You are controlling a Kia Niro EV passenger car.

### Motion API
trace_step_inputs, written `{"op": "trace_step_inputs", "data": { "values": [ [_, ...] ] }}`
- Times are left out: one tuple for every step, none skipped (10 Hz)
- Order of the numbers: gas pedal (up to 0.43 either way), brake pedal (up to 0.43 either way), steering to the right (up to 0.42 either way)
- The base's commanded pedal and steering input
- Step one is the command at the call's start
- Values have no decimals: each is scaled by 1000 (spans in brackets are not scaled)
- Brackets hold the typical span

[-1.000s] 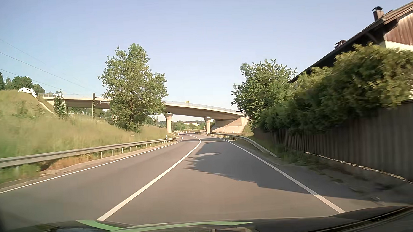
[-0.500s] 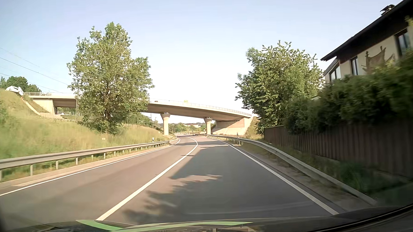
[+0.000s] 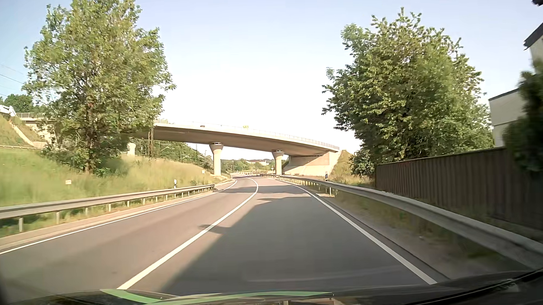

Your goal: Follow the waypoints while adhering to traffic rules and regulations

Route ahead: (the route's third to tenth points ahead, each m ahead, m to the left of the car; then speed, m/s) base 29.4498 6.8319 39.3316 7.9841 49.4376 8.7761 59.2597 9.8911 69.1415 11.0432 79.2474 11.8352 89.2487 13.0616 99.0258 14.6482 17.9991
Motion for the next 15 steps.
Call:
{"op": "trace_step_inputs", "data": {
  "values": [
    [0,0,-15],
    [0,0,-16],
    [47,0,-15],
    [98,0,-16],
    [118,0,-15],
    [150,0,-15],
    [150,0,-14],
    [157,0,-12],
    [169,0,-12],
    [169,0,-12],
    [169,0,-11],
    [169,0,-10],
    [157,0,-9],
    [130,0,-9],
    [118,0,-9]
  ]
}}
